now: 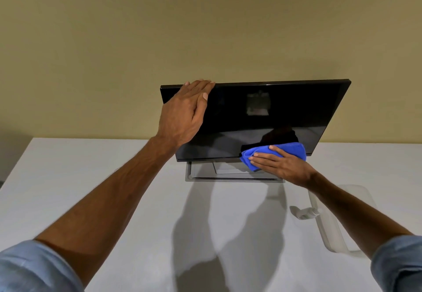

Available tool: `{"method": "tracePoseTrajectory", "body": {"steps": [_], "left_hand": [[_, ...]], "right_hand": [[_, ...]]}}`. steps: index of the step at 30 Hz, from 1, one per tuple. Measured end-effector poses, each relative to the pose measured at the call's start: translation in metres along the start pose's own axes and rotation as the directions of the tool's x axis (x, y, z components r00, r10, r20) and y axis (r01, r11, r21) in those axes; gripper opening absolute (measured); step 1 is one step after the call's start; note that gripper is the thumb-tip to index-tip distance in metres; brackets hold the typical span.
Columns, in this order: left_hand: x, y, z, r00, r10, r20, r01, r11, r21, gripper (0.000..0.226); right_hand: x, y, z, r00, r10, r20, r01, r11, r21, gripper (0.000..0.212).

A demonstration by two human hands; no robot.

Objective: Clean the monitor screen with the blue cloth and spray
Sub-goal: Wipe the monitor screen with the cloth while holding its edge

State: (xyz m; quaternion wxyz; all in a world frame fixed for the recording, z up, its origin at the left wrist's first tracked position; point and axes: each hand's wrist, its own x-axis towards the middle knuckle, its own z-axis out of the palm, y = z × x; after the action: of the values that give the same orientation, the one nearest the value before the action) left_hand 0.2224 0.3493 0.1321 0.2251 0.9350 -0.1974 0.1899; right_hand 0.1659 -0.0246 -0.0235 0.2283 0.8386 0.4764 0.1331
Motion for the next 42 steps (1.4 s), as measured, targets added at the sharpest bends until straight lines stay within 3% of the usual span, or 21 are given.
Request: {"method": "tracePoseTrajectory", "body": {"steps": [5, 7, 9, 11, 13, 15, 17, 18, 22, 26, 29, 32, 33, 35, 37, 38, 42], "left_hand": [[-0.001, 0.008, -0.003, 1.0, -0.017, 0.015, 0.017, 1.0, 0.008, 0.055], [-0.001, 0.013, -0.004, 0.999, -0.041, -0.01, 0.041, 0.999, -0.003, 0.053], [0.0, 0.017, -0.006, 0.998, -0.058, -0.035, 0.057, 0.998, -0.024, 0.053], [0.001, 0.019, -0.007, 0.996, -0.072, -0.047, 0.069, 0.997, -0.046, 0.053], [0.008, 0.022, -0.005, 0.994, -0.095, -0.048, 0.093, 0.995, -0.043, 0.051], [0.02, 0.025, -0.001, 0.991, -0.119, -0.063, 0.117, 0.993, -0.027, 0.045], [0.03, 0.025, 0.002, 0.992, -0.112, -0.059, 0.111, 0.994, -0.021, 0.041], [0.035, 0.025, 0.005, 0.996, -0.082, -0.038, 0.081, 0.996, -0.023, 0.041], [0.037, 0.026, 0.017, 0.991, 0.097, 0.097, -0.101, 0.994, 0.034, 0.051], [0.028, 0.021, 0.024, 0.985, 0.131, 0.109, -0.136, 0.99, 0.035, 0.058], [0.028, 0.017, 0.03, 0.985, 0.139, 0.105, -0.137, 0.99, -0.029, 0.057], [0.029, 0.019, 0.033, 0.987, 0.121, 0.105, -0.115, 0.992, -0.058, 0.056], [0.029, 0.018, 0.034, 0.986, 0.126, 0.107, -0.121, 0.991, -0.058, 0.056], [0.029, 0.014, 0.034, 0.983, 0.144, 0.117, -0.138, 0.988, -0.063, 0.058], [0.029, 0.011, 0.035, 0.981, 0.154, 0.119, -0.147, 0.987, -0.072, 0.058], [0.029, 0.01, 0.036, 0.981, 0.157, 0.117, -0.148, 0.986, -0.075, 0.058], [0.027, 0.012, 0.041, 0.984, 0.153, 0.096, -0.146, 0.986, -0.079, 0.057]], "right_hand": [[0.005, -0.002, -0.014, 0.992, 0.057, 0.111, -0.057, 0.998, 0.001, 0.108], [0.018, 0.0, -0.024, 0.975, 0.192, 0.114, -0.2, 0.978, 0.059, 0.101], [0.039, 0.005, -0.036, 0.906, 0.423, 0.002, -0.419, 0.897, 0.141, 0.096], [0.064, 0.01, -0.049, 0.726, 0.677, -0.118, -0.633, 0.726, 0.271, 0.104], [0.092, 0.013, -0.062, 0.489, 0.86, -0.148, -0.748, 0.501, 0.436, 0.113], [0.121, 0.01, -0.073, 0.258, 0.959, -0.114, -0.763, 0.275, 0.585, 0.117], [0.148, 0.003, -0.078, 0.113, 0.99, -0.081, -0.738, 0.138, 0.66, 0.114], [0.159, -0.001, -0.076, 0.089, 0.993, -0.077, -0.726, 0.117, 0.677, 0.107], [0.196, -0.02, -0.069, 0.111, 0.991, -0.081, -0.732, 0.137, 0.668, 0.063], [0.204, -0.024, -0.057, 0.062, 0.991, -0.12, -0.79, 0.122, 0.601, 0.069], [0.205, -0.021, -0.052, -0.031, 0.996, -0.085, -0.753, 0.032, 0.658, 0.083], [0.204, -0.035, -0.047, -0.258, 0.964, 0.068, -0.627, -0.221, 0.747, 0.094], [0.202, -0.045, -0.043, -0.312, 0.942, 0.123, -0.541, -0.283, 0.792, 0.096], [0.199, -0.066, -0.041, -0.383, 0.874, 0.299, -0.211, -0.398, 0.893, 0.091], [0.202, -0.077, -0.044, -0.448, 0.729, 0.518, 0.131, -0.52, 0.844, 0.076], [0.203, -0.078, -0.044, -0.47, 0.648, 0.599, 0.229, -0.566, 0.792, 0.071], [0.208, -0.063, -0.038, -0.603, 0.502, 0.619, 0.092, -0.728, 0.68, 0.065]]}}
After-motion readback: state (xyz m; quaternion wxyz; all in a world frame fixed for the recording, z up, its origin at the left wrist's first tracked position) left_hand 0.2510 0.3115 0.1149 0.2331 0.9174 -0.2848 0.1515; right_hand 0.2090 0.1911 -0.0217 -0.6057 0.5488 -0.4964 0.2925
